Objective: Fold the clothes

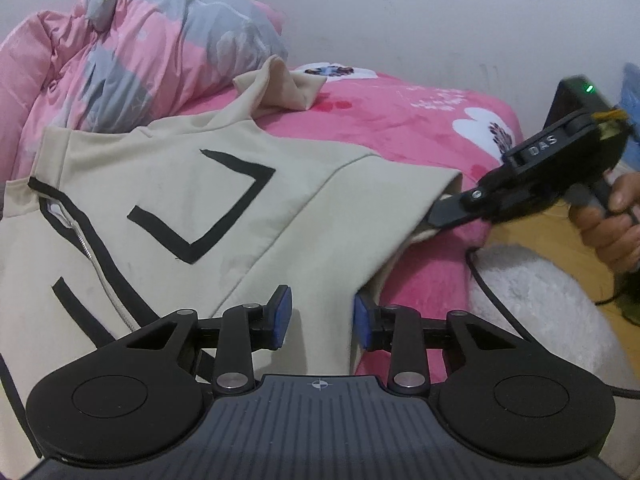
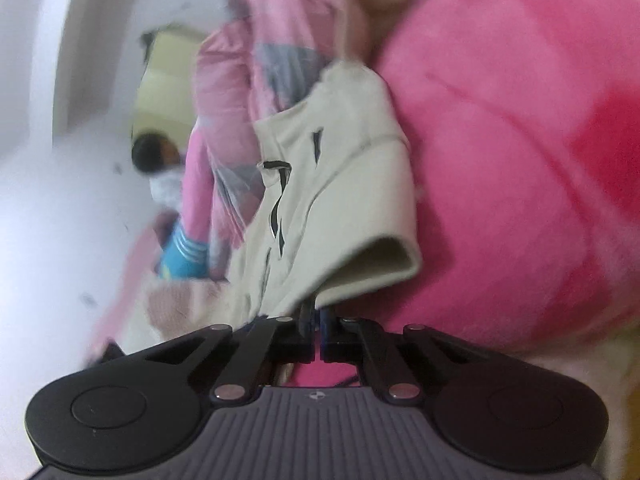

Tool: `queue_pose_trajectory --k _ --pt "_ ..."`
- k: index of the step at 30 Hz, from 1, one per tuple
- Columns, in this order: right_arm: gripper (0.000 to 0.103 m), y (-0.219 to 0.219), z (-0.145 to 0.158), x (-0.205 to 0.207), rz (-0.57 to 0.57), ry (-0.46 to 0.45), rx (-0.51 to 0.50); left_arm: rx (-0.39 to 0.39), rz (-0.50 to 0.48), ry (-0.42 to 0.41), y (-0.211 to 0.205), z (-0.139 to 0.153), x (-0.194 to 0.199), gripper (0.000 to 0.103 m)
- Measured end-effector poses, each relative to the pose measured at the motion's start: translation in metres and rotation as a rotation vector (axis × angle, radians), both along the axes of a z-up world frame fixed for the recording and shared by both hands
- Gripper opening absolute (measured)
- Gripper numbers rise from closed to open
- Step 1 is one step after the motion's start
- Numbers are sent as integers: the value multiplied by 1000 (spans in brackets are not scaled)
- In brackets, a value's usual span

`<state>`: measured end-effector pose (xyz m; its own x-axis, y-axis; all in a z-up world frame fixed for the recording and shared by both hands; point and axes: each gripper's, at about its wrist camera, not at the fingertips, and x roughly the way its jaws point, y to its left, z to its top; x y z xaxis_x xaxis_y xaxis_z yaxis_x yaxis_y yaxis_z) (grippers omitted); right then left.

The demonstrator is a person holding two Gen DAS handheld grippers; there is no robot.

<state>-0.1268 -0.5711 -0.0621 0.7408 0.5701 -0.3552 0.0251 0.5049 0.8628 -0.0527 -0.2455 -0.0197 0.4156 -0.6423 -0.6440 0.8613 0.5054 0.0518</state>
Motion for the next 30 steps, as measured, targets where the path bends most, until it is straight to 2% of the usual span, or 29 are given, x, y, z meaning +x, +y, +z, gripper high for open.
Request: queue_pose_trajectory --k 4,7,11,13,15,17,20,23,26,30 --pt "1 -6 -13 6 0 79 -16 21 -2 -10 -4 -5 -2 34" --pt "1 -14 -12 -1 -5 73 5 31 -23 -18 -4 -6 -8 41" --pt "6 -36 2 -21 -29 49 -18 53 -62 -33 2 -7 -19 42" --pt "13 -47 9 -31 -42 37 -29 63 -64 -38 2 -9 -20 42" --pt "32 -59 16 -39 -58 28 -34 65 -60 -38 1 -11 -19 42" --pt "33 -69 14 -36 -98 36 0 61 -52 -33 0 -12 -17 42" --pt "34 -58 25 -28 -70 9 -102 66 -46 -30 -3 -14 -15 42" --pt "31 -48 35 -19 -43 -18 -203 78 -43 -38 -5 -17 -17 42" --pt "6 -38 45 -11 -15 -45 -304 80 -40 -31 -4 -17 -17 42" --pt "5 -24 59 1 22 -81 -439 90 -55 -20 -3 -16 -17 41"
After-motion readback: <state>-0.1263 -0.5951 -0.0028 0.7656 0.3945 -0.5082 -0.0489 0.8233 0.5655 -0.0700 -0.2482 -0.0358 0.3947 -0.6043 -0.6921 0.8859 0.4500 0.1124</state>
